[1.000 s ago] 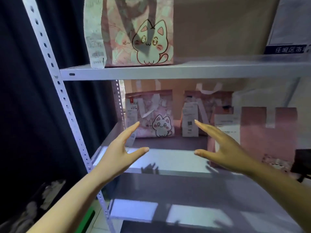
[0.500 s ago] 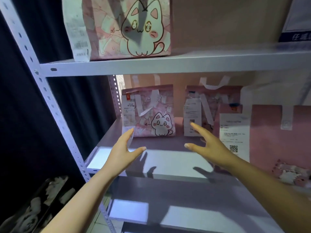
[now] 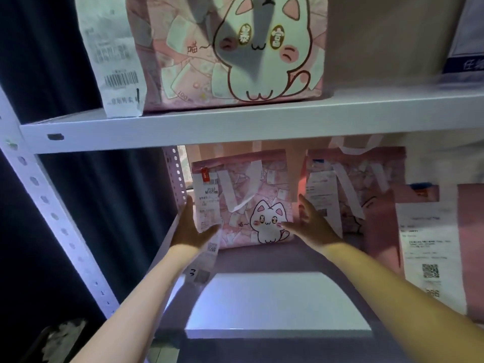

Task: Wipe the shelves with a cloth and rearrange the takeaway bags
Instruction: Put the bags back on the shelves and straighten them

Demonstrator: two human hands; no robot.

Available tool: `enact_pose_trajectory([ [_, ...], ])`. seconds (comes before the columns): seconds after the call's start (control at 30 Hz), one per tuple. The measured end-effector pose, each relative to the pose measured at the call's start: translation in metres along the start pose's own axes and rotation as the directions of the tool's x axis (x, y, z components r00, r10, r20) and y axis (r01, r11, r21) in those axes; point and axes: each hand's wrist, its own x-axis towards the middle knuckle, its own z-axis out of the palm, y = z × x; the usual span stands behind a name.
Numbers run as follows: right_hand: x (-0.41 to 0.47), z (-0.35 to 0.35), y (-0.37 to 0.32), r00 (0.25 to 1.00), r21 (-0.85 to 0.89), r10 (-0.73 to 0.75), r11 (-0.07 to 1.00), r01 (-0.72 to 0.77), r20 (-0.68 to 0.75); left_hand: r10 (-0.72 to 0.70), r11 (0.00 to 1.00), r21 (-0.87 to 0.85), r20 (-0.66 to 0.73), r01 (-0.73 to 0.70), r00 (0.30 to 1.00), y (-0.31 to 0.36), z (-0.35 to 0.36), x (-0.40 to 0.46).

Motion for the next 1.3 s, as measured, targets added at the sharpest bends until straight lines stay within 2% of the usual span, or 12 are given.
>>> enact_pose_trajectory([
  [0.13, 0.015, 0.014, 0.002, 0.999, 0.04, -0.03, 0.999, 0.031, -0.022, -0.09, 0.986, -0.137, 0.069, 0.099, 0.994, -0.008, 0.006, 0.006],
  [0.33, 0.024, 0.02, 0.001, 0.98, -0.043, -0.068, 0.997, 0.061, -0.188, -0.078, 0.973, -0.212, 0.089, 0.096, 0.993, -0.007, 0.008, 0.003],
  [0.53, -0.003, 0.009, -0.009, 0.993, 0.05, -0.108, 0.993, 0.11, -0.039, -0.083, 0.978, -0.185, 0.086, 0.098, 0.993, 0.008, 0.006, -0.012],
  [0.77, -0.063, -0.003, -0.025, 0.995, 0.078, -0.062, 0.995, 0.068, -0.077, -0.151, 0.934, -0.33, -0.005, 0.14, 0.989, 0.031, 0.001, -0.077],
  [0.93, -0.121, -0.023, -0.028, 0.993, 0.176, -0.119, 0.977, 0.118, -0.004, -0.097, 0.937, -0.344, -0.085, 0.062, 0.992, 0.052, 0.004, -0.134],
  [1.03, -0.161, -0.04, -0.039, 0.982, 0.179, -0.188, 0.966, 0.187, -0.011, -0.067, 0.948, -0.317, -0.11, 0.029, 0.992, 0.074, 0.009, -0.175],
  [1.3, -0.265, -0.091, -0.049, 0.97, 0.171, -0.24, 0.955, 0.243, -0.038, -0.008, 0.948, -0.313, -0.191, -0.053, 0.982, 0.137, 0.018, -0.281],
])
